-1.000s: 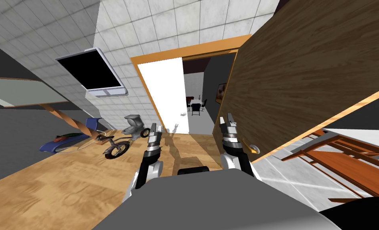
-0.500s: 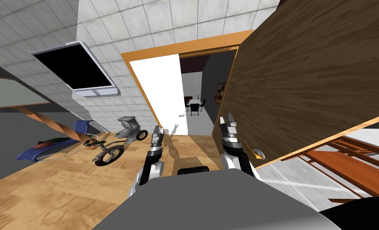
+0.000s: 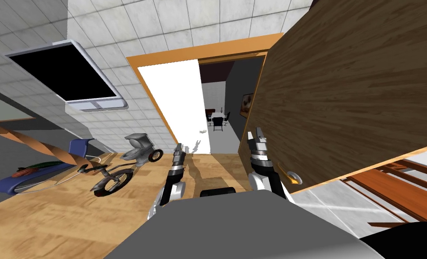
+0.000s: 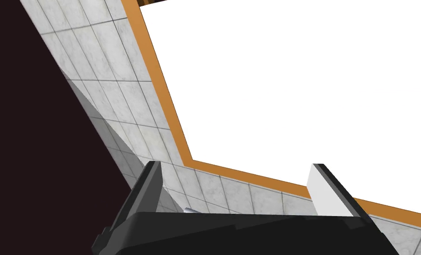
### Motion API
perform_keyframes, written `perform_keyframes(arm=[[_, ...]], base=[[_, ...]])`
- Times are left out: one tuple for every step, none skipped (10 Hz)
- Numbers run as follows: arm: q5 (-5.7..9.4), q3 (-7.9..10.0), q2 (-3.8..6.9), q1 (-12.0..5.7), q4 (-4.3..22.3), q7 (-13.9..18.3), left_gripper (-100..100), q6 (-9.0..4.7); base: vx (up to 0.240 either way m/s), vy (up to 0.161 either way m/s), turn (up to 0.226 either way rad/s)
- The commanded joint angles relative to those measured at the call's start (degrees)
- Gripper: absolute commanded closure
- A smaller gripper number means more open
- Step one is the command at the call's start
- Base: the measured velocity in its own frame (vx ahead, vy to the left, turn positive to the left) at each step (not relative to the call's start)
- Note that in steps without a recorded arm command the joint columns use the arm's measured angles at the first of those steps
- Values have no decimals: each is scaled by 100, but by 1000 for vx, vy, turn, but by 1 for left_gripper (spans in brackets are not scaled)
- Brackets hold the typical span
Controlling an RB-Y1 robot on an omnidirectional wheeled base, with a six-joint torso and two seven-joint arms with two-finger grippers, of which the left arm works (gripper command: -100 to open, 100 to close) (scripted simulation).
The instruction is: Pull the door open
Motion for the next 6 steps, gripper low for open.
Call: perform_keyframes(arm=[[29,26,58,-49,254,74,-100,-73],[41,35,81,-90,409,108,-100,-110],[52,43,104,-131,564,143,-100,-147],[64,51,127,-171,719,177,-100,-184],[76,60,150,-213,877,212,-100,-222],[88,69,173,-254,1036,248,-100,-260]], base=[[98,-18,-63],[101,-12,-74],[112,-5,-56],[106,-1,-57],[97,-9,-62],[92,-22,-67]])
